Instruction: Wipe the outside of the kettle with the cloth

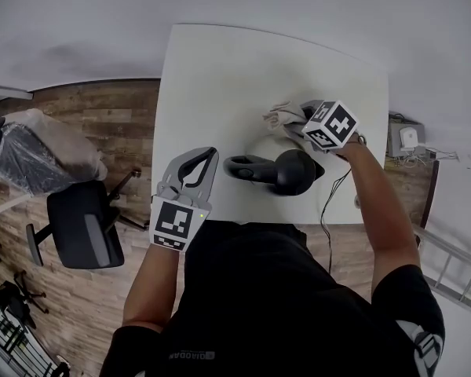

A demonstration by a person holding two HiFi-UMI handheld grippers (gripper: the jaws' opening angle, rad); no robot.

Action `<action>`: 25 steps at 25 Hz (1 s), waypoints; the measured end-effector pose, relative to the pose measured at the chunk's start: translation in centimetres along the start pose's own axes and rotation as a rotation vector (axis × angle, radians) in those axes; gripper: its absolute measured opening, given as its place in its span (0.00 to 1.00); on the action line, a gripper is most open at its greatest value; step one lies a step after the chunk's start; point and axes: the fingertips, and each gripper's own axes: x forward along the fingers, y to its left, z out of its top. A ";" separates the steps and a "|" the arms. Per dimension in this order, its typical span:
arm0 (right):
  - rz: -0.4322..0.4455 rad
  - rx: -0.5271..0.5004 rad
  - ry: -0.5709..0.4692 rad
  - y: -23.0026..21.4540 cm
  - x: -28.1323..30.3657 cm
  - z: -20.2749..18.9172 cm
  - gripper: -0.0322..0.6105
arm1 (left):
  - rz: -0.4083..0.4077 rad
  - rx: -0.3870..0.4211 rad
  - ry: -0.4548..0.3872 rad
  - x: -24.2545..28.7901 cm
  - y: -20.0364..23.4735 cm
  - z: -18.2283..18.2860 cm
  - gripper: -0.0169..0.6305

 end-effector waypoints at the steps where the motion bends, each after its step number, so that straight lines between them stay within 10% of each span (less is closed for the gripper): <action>1: 0.004 0.001 0.010 -0.1 0.5 -0.1 0.20 | -0.004 0.000 0.004 0.1 0.1 -0.2 0.04; 25: -0.004 -0.030 0.150 -1.2 3.6 -0.3 0.20 | -0.114 0.010 0.045 0.1 1.4 -2.2 0.04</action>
